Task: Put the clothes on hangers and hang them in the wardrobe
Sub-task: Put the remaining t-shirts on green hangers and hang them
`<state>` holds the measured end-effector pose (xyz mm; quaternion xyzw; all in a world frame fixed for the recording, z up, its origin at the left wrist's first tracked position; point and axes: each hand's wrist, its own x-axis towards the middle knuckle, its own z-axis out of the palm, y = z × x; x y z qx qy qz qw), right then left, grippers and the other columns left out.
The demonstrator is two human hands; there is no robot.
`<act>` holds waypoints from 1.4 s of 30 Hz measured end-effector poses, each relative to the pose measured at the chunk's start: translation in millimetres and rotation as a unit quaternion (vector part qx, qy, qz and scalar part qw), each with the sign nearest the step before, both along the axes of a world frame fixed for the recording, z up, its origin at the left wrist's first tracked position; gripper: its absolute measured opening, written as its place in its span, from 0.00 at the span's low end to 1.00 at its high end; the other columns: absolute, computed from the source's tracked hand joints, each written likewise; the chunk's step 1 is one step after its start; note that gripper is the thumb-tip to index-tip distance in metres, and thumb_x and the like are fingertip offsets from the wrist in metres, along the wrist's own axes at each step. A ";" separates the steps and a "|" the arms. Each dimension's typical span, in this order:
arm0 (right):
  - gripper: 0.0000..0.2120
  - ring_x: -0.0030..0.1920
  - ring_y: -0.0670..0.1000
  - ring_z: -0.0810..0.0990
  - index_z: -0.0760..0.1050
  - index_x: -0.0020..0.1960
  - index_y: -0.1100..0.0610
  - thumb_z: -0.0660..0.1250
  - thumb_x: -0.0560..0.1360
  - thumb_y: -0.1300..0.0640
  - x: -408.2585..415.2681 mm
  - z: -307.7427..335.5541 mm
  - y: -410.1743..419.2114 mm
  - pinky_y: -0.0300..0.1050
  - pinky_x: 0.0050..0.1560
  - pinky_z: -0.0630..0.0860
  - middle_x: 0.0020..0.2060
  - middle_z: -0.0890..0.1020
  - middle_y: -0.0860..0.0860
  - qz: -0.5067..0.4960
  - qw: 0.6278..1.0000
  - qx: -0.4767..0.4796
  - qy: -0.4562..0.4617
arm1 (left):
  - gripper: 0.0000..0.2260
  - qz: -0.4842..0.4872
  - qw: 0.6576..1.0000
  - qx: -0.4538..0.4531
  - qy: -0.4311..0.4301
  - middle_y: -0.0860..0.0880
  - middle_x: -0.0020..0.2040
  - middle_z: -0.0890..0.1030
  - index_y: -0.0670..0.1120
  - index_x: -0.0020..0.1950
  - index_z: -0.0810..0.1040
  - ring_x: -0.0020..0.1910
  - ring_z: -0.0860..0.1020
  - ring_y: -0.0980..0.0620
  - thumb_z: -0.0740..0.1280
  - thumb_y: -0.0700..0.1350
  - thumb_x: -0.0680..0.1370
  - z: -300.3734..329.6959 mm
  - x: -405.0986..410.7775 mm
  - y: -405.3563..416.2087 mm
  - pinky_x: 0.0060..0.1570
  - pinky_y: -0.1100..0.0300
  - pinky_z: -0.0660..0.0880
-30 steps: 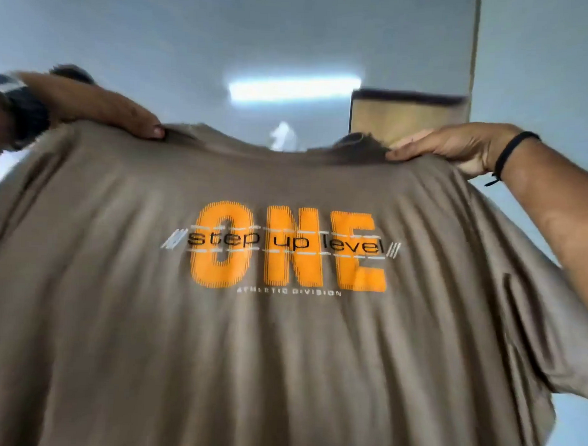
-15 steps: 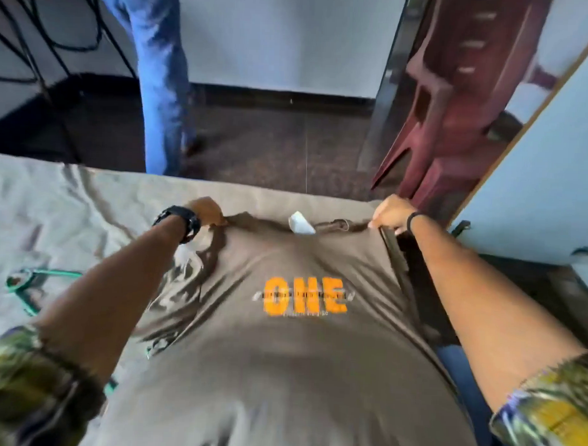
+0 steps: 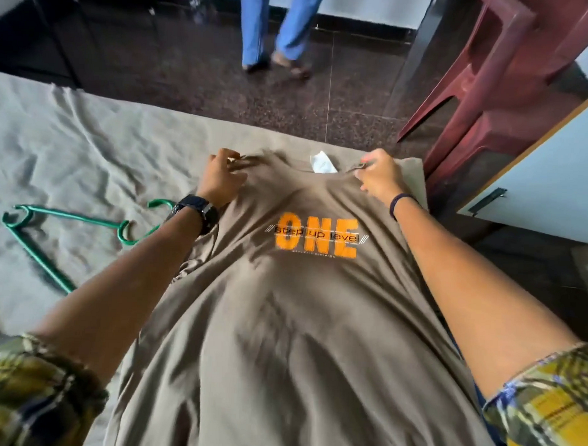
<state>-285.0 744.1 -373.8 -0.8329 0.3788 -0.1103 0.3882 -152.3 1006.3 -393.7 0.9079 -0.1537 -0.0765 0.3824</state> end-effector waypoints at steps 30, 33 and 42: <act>0.11 0.51 0.58 0.77 0.79 0.50 0.63 0.65 0.69 0.69 24.3 -31.0 342.4 0.41 0.56 0.69 0.49 0.78 0.60 0.480 0.875 -0.059 0.004 | 0.05 0.370 0.923 -0.042 0.100 0.39 0.37 0.82 0.41 0.38 0.81 0.38 0.82 0.44 0.71 0.42 0.71 -14.7 -88.0 274.7 0.46 0.50 0.81; 0.11 0.50 0.58 0.78 0.81 0.47 0.64 0.63 0.69 0.71 23.3 -27.1 333.9 0.43 0.55 0.72 0.47 0.81 0.61 0.469 0.881 -0.067 -0.002 | 0.08 0.390 0.915 -0.045 0.095 0.39 0.33 0.81 0.39 0.35 0.81 0.37 0.81 0.43 0.69 0.44 0.68 -13.5 -86.7 285.9 0.44 0.51 0.81; 0.13 0.49 0.57 0.77 0.80 0.41 0.61 0.62 0.78 0.55 21.1 -12.9 367.7 0.45 0.50 0.69 0.43 0.80 0.59 0.525 0.848 -0.066 0.034 | 0.12 0.493 0.766 -0.402 0.094 0.42 0.35 0.70 0.39 0.36 0.67 0.24 0.80 0.52 0.56 0.26 0.76 -1.3 -93.4 340.5 0.28 0.58 0.79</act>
